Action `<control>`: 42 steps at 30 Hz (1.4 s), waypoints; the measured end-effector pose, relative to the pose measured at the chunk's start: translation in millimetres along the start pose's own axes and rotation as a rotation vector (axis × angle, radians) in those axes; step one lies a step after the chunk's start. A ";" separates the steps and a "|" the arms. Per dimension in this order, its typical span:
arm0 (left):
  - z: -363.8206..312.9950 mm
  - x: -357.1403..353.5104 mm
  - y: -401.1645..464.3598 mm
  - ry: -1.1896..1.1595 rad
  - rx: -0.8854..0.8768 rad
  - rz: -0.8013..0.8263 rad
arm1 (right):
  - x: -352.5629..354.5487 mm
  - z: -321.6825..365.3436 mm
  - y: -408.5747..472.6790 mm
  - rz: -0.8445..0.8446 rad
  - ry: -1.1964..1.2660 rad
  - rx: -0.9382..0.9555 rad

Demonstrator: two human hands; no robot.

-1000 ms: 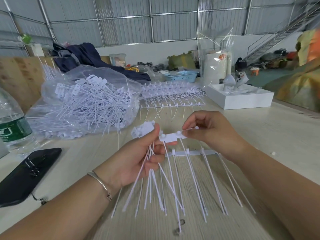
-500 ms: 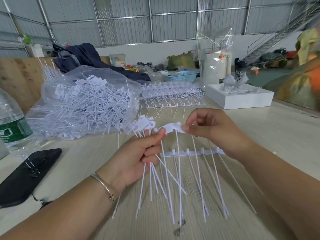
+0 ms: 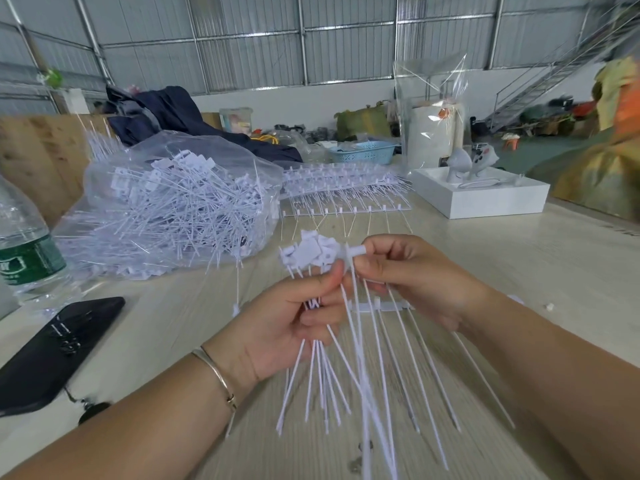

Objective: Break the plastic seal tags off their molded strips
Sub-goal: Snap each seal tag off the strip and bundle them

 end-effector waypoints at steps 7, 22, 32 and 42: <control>-24.8 32.2 -7.4 -0.123 -0.138 -0.302 | 32.2 5.5 -4.4 -0.160 0.040 -0.032; -23.5 34.6 -11.4 0.188 -0.179 -0.429 | 28.7 0.5 -4.2 -0.138 -0.040 -0.034; -17.6 23.9 -7.7 0.009 -0.130 -0.240 | 26.4 -2.4 -4.0 -0.165 -0.088 -0.026; -1.0 4.5 -5.9 0.138 -0.026 -0.086 | -8.6 0.0 -5.2 0.010 0.082 -0.053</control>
Point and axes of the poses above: each hand's wrist, its own y-axis towards the middle knuckle, its own x-axis out of the back of the hand, z = x × y, the point moved 9 cm from there along y, towards the middle knuckle, and after that the axes turned 7 degrees about -y, right-handed, at the moved point
